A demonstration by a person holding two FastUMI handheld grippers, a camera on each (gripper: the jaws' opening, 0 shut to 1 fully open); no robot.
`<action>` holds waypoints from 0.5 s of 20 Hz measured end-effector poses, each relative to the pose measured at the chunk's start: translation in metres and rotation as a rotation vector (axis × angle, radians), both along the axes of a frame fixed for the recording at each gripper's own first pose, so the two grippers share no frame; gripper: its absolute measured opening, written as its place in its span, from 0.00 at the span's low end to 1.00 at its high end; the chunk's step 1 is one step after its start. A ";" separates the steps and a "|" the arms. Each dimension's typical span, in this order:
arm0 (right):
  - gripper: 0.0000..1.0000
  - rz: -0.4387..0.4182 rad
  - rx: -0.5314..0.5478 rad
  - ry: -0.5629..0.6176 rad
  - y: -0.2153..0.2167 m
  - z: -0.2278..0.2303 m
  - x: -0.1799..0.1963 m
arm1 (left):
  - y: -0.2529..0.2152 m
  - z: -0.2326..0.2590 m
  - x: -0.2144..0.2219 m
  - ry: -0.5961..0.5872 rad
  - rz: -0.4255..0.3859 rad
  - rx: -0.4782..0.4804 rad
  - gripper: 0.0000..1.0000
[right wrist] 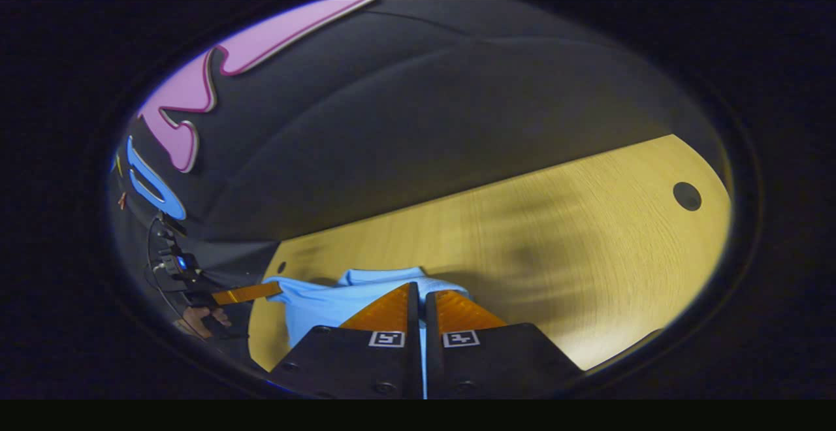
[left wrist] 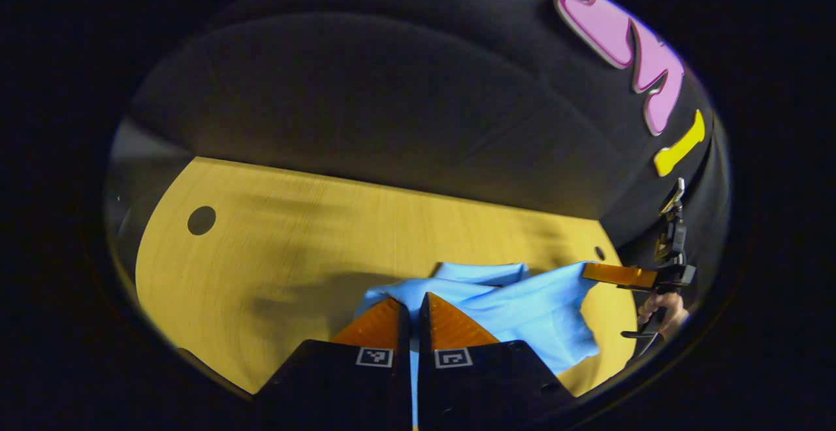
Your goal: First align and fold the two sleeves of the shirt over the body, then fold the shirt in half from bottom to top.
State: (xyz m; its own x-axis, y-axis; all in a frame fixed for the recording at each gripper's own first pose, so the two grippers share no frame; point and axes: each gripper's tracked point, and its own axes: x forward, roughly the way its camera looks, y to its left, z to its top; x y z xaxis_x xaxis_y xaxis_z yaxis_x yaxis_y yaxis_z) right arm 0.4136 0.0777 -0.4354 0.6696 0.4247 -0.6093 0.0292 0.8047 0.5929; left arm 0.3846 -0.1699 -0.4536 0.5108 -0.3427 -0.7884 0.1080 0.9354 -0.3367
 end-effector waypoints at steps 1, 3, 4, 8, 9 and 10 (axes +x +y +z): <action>0.13 -0.001 -0.013 0.017 0.001 -0.009 0.000 | -0.002 -0.015 -0.002 0.029 0.005 0.025 0.10; 0.07 -0.006 -0.041 0.032 -0.001 -0.017 -0.002 | -0.010 -0.035 -0.015 0.088 -0.001 0.052 0.16; 0.00 0.002 -0.042 0.024 0.000 -0.016 -0.003 | -0.016 -0.038 -0.016 0.090 -0.010 0.048 0.19; 0.79 0.038 -0.083 -0.028 -0.013 0.002 -0.012 | -0.024 -0.005 -0.014 0.040 -0.012 -0.016 0.36; 0.97 0.047 -0.099 -0.059 -0.019 0.015 -0.015 | -0.023 0.010 -0.014 0.018 -0.009 -0.036 0.44; 0.97 0.059 -0.117 -0.086 -0.024 0.026 -0.020 | -0.020 0.026 -0.016 -0.003 -0.004 -0.059 0.57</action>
